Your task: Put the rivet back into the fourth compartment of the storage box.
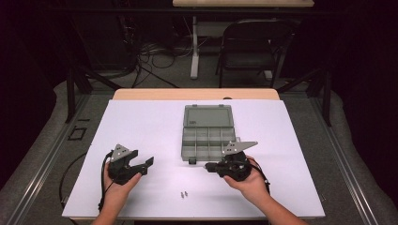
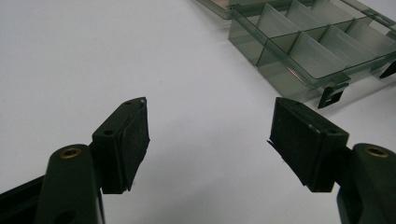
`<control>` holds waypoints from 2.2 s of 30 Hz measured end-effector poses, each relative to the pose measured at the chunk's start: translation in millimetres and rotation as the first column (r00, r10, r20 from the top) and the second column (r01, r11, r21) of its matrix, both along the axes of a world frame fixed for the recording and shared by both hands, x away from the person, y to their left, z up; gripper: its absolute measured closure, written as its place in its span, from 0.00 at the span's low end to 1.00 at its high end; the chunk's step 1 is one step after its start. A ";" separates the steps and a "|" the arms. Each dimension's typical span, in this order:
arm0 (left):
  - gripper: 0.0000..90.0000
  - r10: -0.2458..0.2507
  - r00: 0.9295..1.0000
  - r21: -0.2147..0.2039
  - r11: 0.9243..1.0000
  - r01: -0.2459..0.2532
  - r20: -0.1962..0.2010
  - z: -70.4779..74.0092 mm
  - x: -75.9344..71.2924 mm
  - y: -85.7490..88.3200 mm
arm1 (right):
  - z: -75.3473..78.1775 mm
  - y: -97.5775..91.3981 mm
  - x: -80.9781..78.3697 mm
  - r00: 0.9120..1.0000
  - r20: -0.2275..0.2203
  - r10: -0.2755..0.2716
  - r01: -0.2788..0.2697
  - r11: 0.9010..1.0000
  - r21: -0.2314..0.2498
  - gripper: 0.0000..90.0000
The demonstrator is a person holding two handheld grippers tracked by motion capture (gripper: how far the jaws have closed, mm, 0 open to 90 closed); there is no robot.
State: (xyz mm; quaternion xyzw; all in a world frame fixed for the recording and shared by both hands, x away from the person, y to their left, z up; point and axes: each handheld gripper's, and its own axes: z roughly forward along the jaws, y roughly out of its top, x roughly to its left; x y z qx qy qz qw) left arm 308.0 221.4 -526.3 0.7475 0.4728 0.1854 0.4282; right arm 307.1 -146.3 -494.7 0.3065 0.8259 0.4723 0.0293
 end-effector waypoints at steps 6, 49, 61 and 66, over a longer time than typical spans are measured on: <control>0.31 0.000 1.000 0.000 1.000 0.000 -0.002 0.5 -0.2 0.7 | 5.9 -7.1 12.9 0.999 0.024 -0.036 0.037 0.998 -0.045 0.99; 0.25 -0.031 0.999 0.013 0.999 0.031 -0.017 -1.0 1.7 -1.6 | 1.8 -46.2 108.0 0.948 0.070 -0.311 0.318 0.939 -0.132 0.99; 0.21 -0.031 0.999 0.008 0.999 0.031 -0.014 -2.6 2.3 -2.7 | -10.2 -47.4 119.9 0.935 0.065 -0.350 0.356 0.923 -0.148 0.99; 0.18 -0.048 0.999 0.013 0.999 0.048 -0.023 -2.5 1.7 -2.4 | -14.3 -45.8 122.6 0.933 0.061 -0.354 0.359 0.919 -0.165 0.99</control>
